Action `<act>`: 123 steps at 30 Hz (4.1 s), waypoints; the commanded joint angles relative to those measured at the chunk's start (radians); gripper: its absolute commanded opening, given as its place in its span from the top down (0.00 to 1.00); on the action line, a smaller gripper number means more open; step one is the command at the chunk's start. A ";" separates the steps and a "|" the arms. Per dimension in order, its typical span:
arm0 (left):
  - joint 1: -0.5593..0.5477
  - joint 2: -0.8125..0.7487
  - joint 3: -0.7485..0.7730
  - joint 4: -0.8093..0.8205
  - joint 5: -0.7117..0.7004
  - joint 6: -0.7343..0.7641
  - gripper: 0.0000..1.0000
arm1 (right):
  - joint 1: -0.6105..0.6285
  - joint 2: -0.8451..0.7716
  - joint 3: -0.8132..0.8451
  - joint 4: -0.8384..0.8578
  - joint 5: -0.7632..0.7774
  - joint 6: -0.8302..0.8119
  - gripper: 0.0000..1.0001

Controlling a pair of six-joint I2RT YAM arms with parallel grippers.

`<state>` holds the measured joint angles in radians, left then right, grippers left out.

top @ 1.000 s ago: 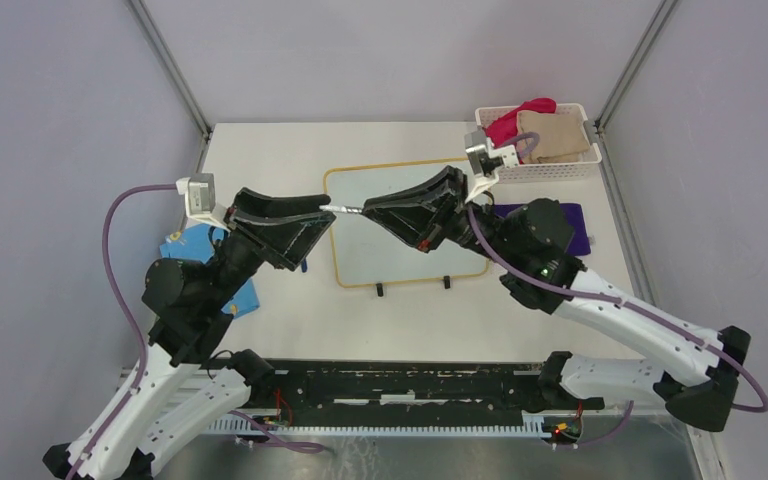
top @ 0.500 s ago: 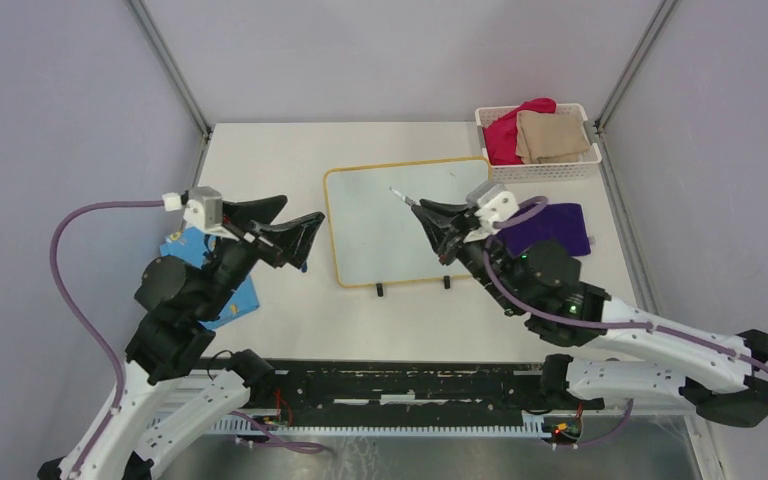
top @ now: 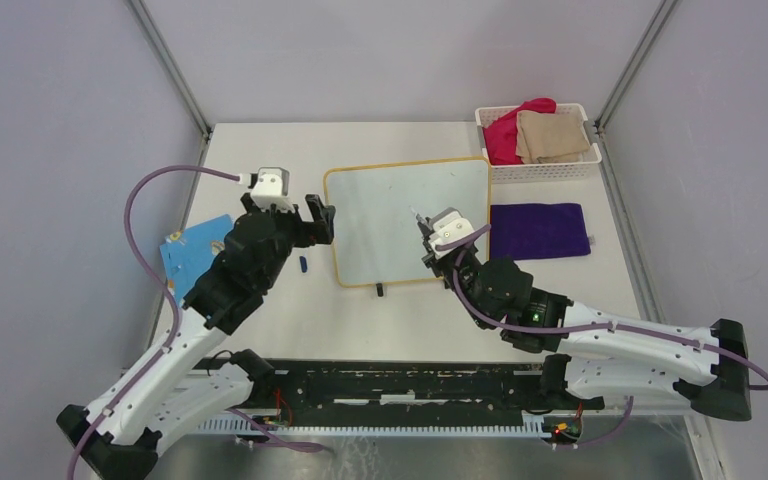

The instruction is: Write a sentence on the whiteboard

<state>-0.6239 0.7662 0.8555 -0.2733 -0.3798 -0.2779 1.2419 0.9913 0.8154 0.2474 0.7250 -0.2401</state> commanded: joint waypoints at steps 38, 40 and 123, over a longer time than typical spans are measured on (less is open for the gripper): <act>0.452 0.438 -0.288 0.700 1.014 -0.148 0.03 | 0.003 0.023 -0.009 0.123 -0.174 0.067 1.00; 0.466 0.471 -0.302 0.766 1.075 -0.175 0.04 | 0.004 0.022 -0.006 0.122 -0.189 0.073 1.00; 0.499 0.719 -0.367 1.048 1.289 -0.219 0.64 | -0.110 0.341 0.116 0.245 -0.212 0.167 1.00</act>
<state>-0.1200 1.4811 0.4671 0.7502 0.9012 -0.5247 1.1378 1.3178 0.8864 0.4286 0.5007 -0.0753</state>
